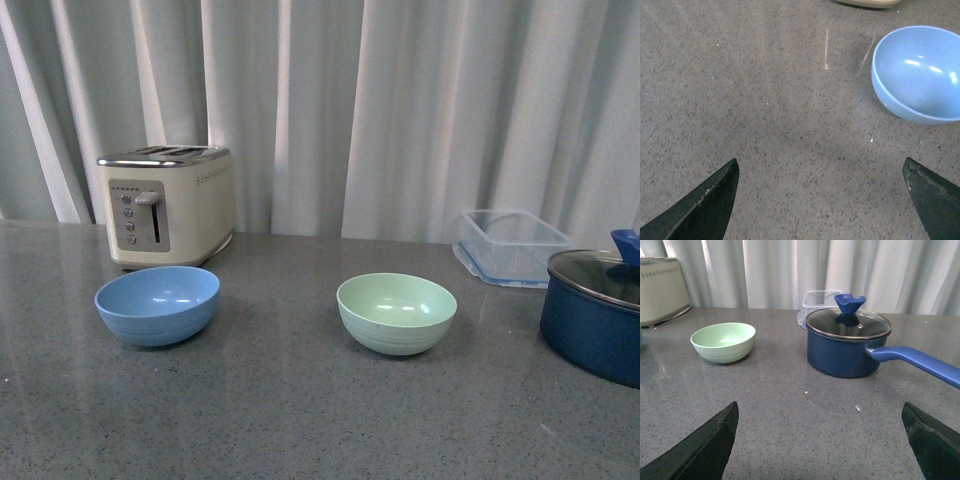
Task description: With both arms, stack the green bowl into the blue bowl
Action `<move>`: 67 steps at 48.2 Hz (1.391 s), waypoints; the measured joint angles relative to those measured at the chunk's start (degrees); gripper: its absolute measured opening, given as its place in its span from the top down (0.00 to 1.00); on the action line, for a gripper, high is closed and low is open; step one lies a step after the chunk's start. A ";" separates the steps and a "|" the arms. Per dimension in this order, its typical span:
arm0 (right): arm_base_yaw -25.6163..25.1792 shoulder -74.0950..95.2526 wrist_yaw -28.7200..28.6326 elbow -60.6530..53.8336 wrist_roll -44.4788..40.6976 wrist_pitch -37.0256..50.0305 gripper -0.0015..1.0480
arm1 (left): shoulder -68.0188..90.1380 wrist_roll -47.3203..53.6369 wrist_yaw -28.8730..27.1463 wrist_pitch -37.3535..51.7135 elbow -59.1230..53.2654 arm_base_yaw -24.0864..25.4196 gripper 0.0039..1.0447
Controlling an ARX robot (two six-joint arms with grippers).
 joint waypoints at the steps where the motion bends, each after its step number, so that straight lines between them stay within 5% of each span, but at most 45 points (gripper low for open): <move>1: 0.00 0.00 0.00 0.00 -0.02 0.00 0.10 | 0.76 0.07 -0.28 0.02 0.74 -0.22 0.06; 67: 0.00 0.00 0.00 0.00 0.00 0.00 0.10 | 40.11 -4.68 -2.91 0.42 33.94 -6.34 0.06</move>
